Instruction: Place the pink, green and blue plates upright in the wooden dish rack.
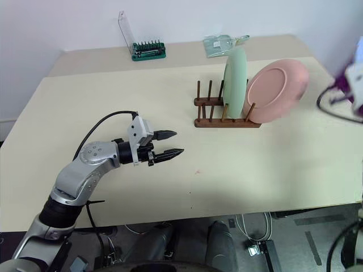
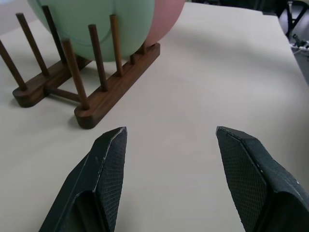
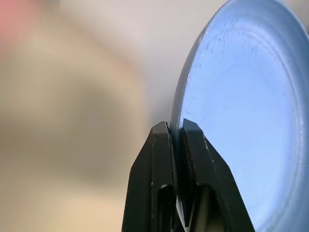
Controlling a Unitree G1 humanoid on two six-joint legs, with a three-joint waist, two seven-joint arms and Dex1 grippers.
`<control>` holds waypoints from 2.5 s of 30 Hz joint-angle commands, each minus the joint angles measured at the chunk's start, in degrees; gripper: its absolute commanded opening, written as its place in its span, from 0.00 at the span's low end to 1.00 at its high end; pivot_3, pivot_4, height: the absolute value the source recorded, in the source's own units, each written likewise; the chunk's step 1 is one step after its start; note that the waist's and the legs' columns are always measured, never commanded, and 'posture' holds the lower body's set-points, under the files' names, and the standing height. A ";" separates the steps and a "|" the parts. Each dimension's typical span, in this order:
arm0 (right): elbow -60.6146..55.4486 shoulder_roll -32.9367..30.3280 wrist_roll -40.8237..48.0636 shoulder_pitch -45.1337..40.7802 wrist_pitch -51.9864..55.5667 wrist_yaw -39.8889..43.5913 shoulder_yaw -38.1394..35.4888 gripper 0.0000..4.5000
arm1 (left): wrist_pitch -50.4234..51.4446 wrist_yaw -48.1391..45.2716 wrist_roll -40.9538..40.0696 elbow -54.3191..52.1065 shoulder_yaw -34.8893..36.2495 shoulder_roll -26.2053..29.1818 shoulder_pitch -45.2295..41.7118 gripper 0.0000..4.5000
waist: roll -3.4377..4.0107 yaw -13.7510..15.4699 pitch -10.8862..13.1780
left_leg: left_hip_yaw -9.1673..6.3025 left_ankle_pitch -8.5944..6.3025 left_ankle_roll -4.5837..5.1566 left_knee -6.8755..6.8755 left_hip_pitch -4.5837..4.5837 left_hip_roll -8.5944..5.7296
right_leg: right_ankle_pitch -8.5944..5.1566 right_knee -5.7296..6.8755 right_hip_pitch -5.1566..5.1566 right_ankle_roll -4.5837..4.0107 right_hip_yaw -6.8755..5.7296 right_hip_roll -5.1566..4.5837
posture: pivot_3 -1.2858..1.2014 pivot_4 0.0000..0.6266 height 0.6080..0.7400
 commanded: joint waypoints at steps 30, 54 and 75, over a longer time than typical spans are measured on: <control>-8.03 32.62 73.88 -21.72 40.10 -21.37 4.01 0.01 | 0.71 -0.03 -1.41 -0.97 5.59 3.32 1.83 0.67 | -0.15 -0.66 0.02 | -0.11 0.00 -0.05 -0.04 -0.05 0.11 | 0.14 0.05 -0.13 -0.23 -0.10 0.10 | 0.52 0.24 1.00; -18.44 15.73 51.71 -20.70 34.78 -4.63 12.35 0.74 | 1.35 0.41 -1.49 -1.93 5.03 1.81 2.28 0.67 | -0.14 -1.43 0.03 | -0.04 -0.01 -0.04 -0.14 -0.09 0.11 | 0.14 -0.06 -0.18 -0.22 -0.11 0.09 | 0.52 0.24 1.00; -0.61 -6.05 15.92 11.67 7.41 15.51 5.73 0.01 | 2.22 -3.75 -4.75 -2.55 3.89 0.20 0.09 0.67 | -0.11 -1.74 0.05 | 0.65 -0.08 0.08 -0.01 0.11 0.28 | 0.15 0.00 -0.10 -0.20 0.11 0.08 | 0.52 0.24 1.00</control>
